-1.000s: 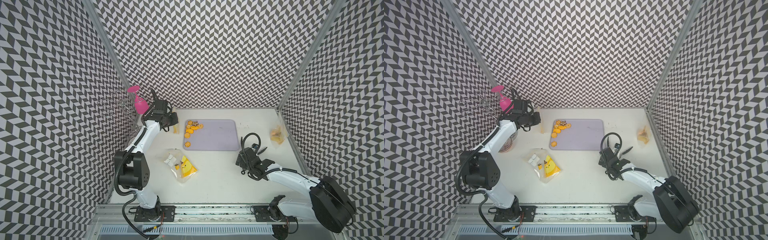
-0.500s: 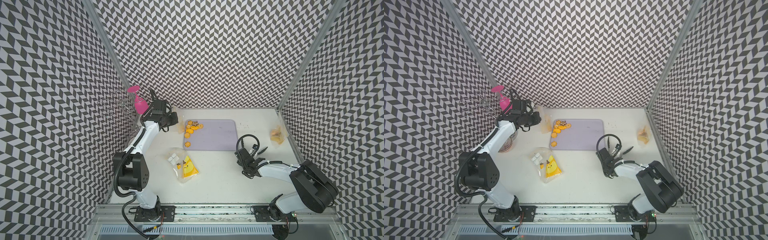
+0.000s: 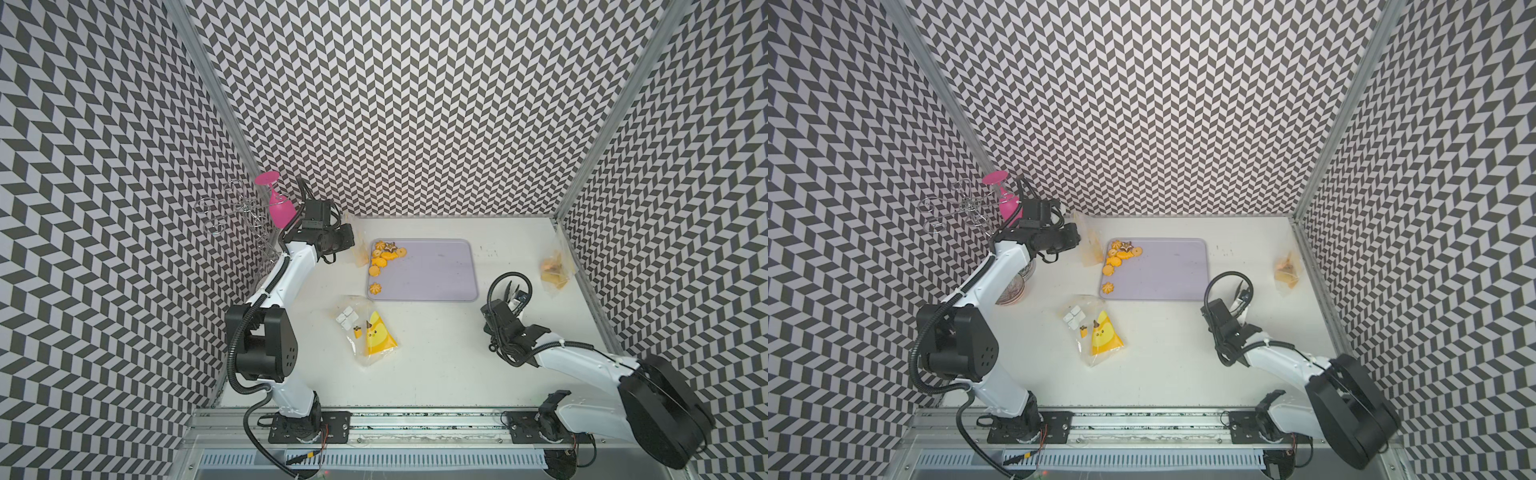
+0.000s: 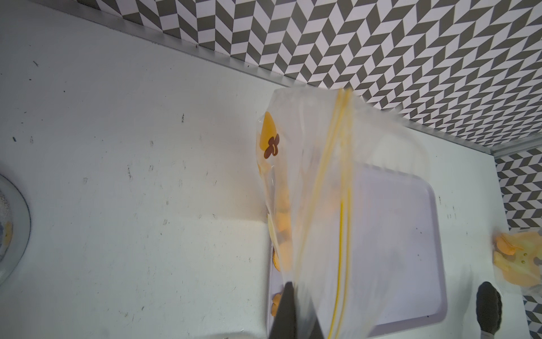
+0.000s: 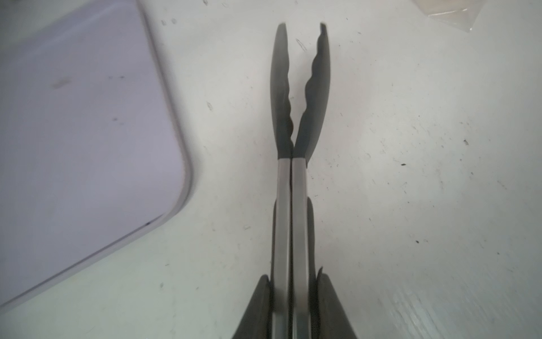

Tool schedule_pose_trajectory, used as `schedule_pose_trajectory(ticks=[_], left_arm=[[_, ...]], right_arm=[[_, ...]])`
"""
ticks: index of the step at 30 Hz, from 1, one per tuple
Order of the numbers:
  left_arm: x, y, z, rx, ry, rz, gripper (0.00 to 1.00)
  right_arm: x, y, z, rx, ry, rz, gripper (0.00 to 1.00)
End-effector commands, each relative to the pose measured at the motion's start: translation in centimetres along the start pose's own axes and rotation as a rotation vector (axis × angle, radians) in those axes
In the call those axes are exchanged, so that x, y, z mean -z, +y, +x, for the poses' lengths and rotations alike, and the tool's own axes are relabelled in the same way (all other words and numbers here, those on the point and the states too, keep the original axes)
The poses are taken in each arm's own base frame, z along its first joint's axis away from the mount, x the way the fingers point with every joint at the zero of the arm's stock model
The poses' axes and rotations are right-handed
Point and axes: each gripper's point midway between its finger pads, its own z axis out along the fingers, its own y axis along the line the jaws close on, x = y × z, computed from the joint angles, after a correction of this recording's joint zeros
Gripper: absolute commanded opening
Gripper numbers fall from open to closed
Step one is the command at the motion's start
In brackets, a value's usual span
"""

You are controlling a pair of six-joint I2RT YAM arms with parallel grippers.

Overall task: Put the cookies into a resealable bag to prevent moisture
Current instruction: Pick up the clamp from the center of the board.

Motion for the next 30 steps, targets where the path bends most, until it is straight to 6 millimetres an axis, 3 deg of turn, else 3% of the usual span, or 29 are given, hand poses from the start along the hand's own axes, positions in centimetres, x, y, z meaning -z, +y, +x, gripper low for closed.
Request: schedule_pose_trajectory(ticks=[1,3,4,7,11,16,21,25,30], left_arm=[[1.2,0.1,-1.0,-0.002,-0.044,0.005,0.00],[1.5,0.4,-1.3,0.003,-0.056,-0.005,0.00],[1.7,0.6,-1.4,0.007,-0.063,-0.010,0.00],[2.3,1.1,-1.9,0.017,-0.091,-0.028,0.00],[3.3,1.8,-2.6,0.029,-0.130,-0.041,0.00],[4.4,3.0,-3.3,0.050,-0.169,-0.087,0.00],[7.0,4.3,-4.5,0.064,-0.267,-0.164,0.00],[8.6,5.0,-5.2,0.080,-0.326,-0.180,0.00],[8.6,5.0,-5.2,0.079,-0.322,-0.168,0.00]], right_arm=[[2.0,1.6,-2.4,0.013,-0.074,-0.105,0.11],[3.2,2.4,-3.4,0.019,-0.102,-0.164,0.00],[3.7,3.1,-3.9,0.037,-0.115,-0.205,0.00],[6.6,7.7,-4.8,0.176,-0.152,-0.481,0.00],[11.2,12.9,-2.8,0.329,-0.165,-0.905,0.00],[12.6,16.6,-0.4,0.349,0.015,-1.115,0.00],[11.1,19.3,0.2,0.188,0.273,-1.205,0.00],[9.2,20.3,0.1,0.048,0.410,-1.223,0.00],[4.6,19.8,1.1,-0.053,0.528,-1.048,0.00]])
